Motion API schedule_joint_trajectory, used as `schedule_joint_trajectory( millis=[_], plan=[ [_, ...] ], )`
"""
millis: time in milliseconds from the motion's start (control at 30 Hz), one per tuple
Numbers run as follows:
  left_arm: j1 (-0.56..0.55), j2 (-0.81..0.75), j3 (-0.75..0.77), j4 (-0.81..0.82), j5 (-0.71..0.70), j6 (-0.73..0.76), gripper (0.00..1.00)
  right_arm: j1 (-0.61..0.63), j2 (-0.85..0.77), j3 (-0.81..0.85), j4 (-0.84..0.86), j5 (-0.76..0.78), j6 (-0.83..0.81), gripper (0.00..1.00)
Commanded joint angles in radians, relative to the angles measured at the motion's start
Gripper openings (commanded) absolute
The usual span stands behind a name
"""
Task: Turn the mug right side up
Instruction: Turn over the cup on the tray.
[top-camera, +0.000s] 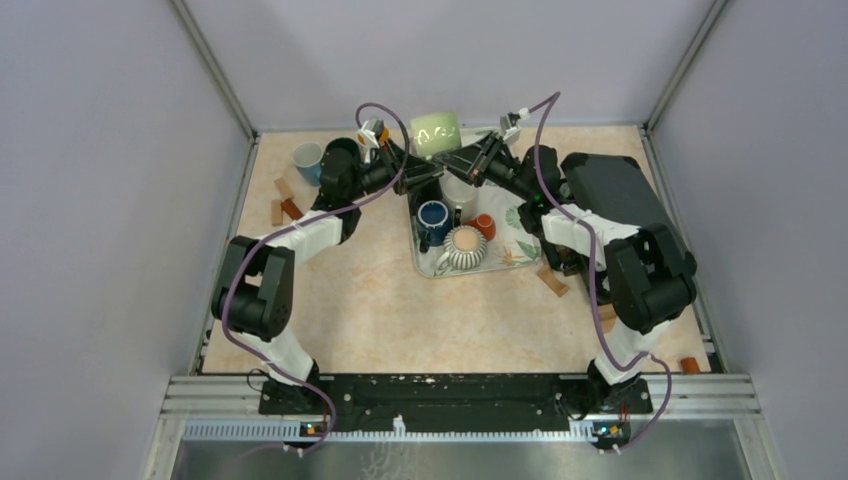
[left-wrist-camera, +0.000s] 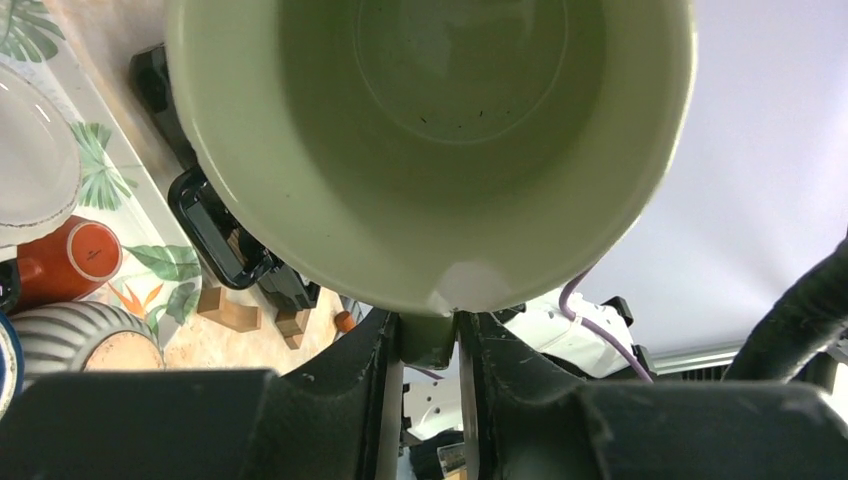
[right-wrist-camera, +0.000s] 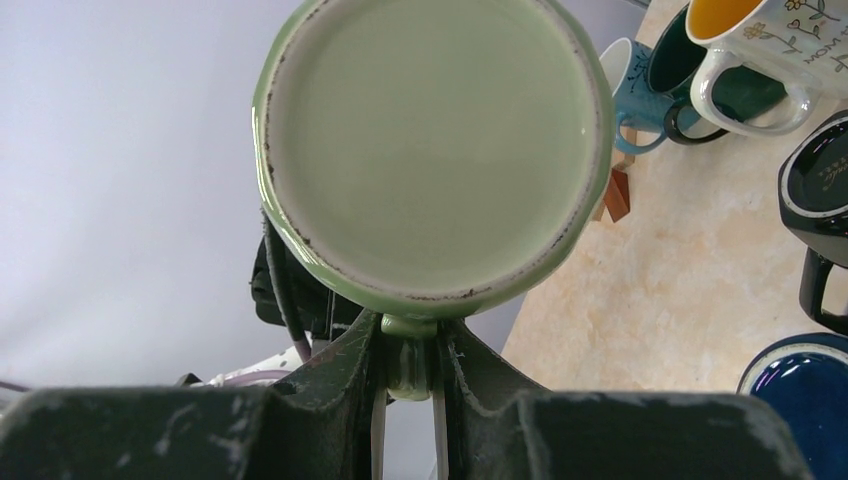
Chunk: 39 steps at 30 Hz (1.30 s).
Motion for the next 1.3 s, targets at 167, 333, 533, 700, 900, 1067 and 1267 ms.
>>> schedule_joint_trajectory(
  millis=[167,333,533,700,900,1067,1267],
  plan=[
    [-0.008,-0.008,0.035,0.034,0.049,0.037,0.05,0.015,-0.014,0.041,0.082,-0.007,-0.042,0.0],
    [-0.007,-0.033,0.054,-0.043,0.037,0.115,0.0,0.015,-0.021,0.036,0.049,-0.003,-0.07,0.0],
    [-0.005,-0.086,0.092,-0.173,-0.022,0.251,0.0,0.015,-0.032,0.018,0.021,0.012,-0.102,0.17],
    [-0.002,-0.122,0.124,-0.268,-0.079,0.339,0.0,0.015,-0.046,0.007,-0.022,0.028,-0.143,0.35],
    [0.002,-0.14,0.185,-0.373,-0.123,0.425,0.0,0.015,-0.07,-0.002,-0.074,0.052,-0.183,0.48],
    [0.002,-0.159,0.238,-0.475,-0.166,0.51,0.0,0.015,-0.089,-0.012,-0.108,0.063,-0.204,0.58],
    [0.005,-0.203,0.279,-0.588,-0.233,0.61,0.0,0.014,-0.126,-0.03,-0.167,0.083,-0.246,0.7]
  ],
)
